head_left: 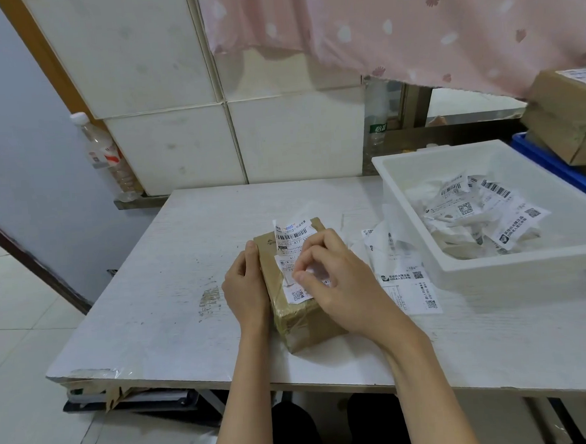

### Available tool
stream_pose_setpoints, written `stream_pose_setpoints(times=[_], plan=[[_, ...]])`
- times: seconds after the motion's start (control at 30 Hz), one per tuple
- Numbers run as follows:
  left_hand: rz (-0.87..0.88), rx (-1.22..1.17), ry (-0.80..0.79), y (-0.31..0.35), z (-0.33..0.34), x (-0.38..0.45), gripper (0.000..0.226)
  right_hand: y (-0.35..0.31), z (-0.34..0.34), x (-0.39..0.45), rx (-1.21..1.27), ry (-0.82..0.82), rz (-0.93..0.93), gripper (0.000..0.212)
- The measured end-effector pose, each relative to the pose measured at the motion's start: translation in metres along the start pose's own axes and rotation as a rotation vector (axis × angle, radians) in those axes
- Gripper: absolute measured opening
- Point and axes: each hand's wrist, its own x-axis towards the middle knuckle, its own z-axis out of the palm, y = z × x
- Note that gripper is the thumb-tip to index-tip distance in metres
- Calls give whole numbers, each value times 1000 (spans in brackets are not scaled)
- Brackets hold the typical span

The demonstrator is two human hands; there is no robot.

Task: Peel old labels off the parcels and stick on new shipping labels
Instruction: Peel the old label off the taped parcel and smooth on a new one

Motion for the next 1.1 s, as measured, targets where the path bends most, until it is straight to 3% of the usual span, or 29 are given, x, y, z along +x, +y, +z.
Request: stream_pose_setpoints(times=[0.27,0.5,0.7,1.1], plan=[[-1,-10,5,-3,1,2,58,-6,-8,-3,28,-62,17,9],[-5,-13,1,-2,0,2,58,-2,2,-2,-131,-49,-79,17],[8,-14,3,-7,0,5,58,-7,-8,-3,104,-14,8,8],[8,-21,-6,-3,0,2,57,-7,1,-2,-118,-82,-69,19]])
